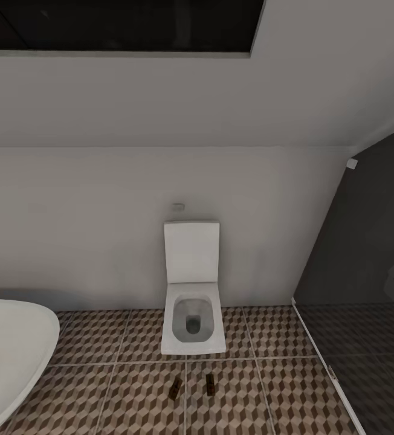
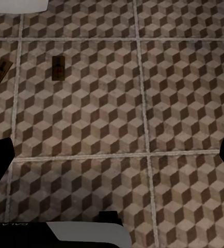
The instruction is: Take the four mousetraps from the cabinet in the bathroom and place them on the bathroom floor. Make sure all four end up on the same floor surface, and ensure that at least two of them are either under or directly next to the same bathroom sink.
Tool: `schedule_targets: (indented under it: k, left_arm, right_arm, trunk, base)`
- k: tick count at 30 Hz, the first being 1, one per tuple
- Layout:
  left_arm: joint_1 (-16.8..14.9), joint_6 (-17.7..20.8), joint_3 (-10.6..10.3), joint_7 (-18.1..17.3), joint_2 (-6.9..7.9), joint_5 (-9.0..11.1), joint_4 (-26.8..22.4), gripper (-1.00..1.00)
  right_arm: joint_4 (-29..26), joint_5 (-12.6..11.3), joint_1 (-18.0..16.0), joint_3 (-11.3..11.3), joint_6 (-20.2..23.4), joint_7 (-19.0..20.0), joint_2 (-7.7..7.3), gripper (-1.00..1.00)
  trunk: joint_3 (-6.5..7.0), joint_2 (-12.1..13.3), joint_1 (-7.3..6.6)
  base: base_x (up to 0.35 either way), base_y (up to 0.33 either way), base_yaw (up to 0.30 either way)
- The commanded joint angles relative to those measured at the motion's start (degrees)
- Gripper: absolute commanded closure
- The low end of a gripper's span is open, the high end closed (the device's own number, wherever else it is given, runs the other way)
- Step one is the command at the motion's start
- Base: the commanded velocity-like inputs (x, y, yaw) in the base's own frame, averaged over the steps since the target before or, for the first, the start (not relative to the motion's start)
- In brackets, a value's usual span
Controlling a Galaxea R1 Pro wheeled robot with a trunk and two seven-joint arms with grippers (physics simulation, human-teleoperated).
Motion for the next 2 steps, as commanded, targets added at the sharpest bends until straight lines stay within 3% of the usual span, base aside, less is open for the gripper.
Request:
schedule_targets:
  k: [1,2]
  left_arm:
    - [-0.1,-0.2,-0.4,0.1,-0.03,0.1,0.1,-1.0]
    - [-0.1,-0.2,-0.4,0.1,-0.03,0.1,0.1,-1.0]
  right_arm:
    - [0.0,-0.3,0.0,0.5,-0.1,-0.3,0.02,-1.0]
    - [0.0,-0.3,0.0,0.5,-0.1,-0.3,0.02,-1.0]
  trunk:
    - [-0.12,-0.1,0.03]
    - [-0.12,-0.1,0.03]
  base:
    - [0.0,0.0,0.0]
    - [0.0,0.0,0.0]
